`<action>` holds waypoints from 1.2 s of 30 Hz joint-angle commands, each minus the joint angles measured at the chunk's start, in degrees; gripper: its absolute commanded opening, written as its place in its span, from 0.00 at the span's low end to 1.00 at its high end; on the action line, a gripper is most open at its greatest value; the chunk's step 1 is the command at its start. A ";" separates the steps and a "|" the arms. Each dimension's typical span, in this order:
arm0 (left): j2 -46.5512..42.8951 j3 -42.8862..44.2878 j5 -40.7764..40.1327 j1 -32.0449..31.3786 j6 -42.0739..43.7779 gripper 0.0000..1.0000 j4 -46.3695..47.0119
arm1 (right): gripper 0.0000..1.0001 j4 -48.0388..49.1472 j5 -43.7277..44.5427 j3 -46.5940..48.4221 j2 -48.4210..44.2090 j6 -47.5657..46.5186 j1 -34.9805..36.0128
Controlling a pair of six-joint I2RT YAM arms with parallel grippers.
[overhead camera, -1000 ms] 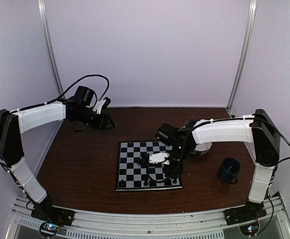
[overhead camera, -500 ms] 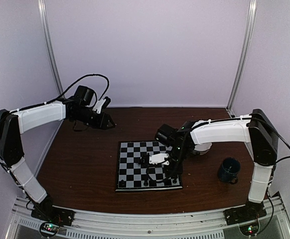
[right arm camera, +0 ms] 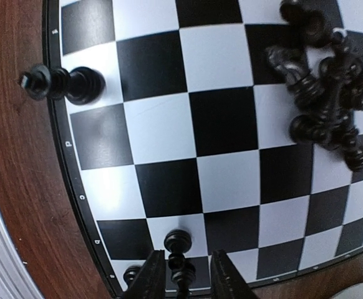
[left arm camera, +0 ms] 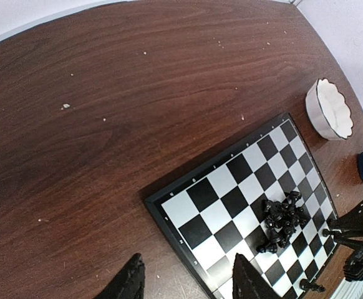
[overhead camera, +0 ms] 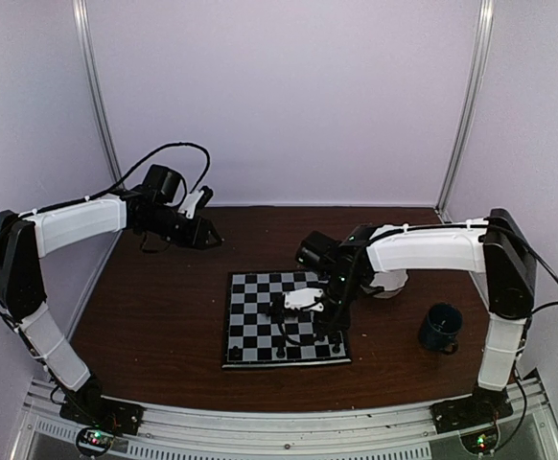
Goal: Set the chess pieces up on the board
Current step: Place the pawn at b7, then pick up the pawn from the chessboard.
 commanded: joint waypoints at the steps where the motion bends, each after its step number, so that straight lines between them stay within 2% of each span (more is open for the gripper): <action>1: -0.34 1.31 0.63 0.30 0.35 0.48 0.96 | 0.30 -2.71 1.18 6.82 -4.26 1.11 -0.71; 5: -0.45 1.31 0.92 0.30 0.29 0.48 0.96 | 0.31 -4.21 0.13 12.47 -2.94 1.66 -2.40; 15: -0.68 1.31 1.31 0.30 0.04 0.48 0.94 | 0.23 -4.82 -2.09 25.73 8.26 4.23 -5.73; 22: -0.77 1.31 1.30 0.30 0.04 0.48 0.96 | 0.24 -8.39 -3.37 35.04 17.21 5.26 -5.73; 29: -1.27 1.39 0.99 0.30 0.28 0.48 0.91 | 0.29 -8.90 -4.36 37.83 21.81 6.68 -5.73; 36: -1.70 1.47 0.36 0.30 0.63 0.48 0.60 | 0.26 -8.84 -3.90 39.11 24.10 7.47 -5.73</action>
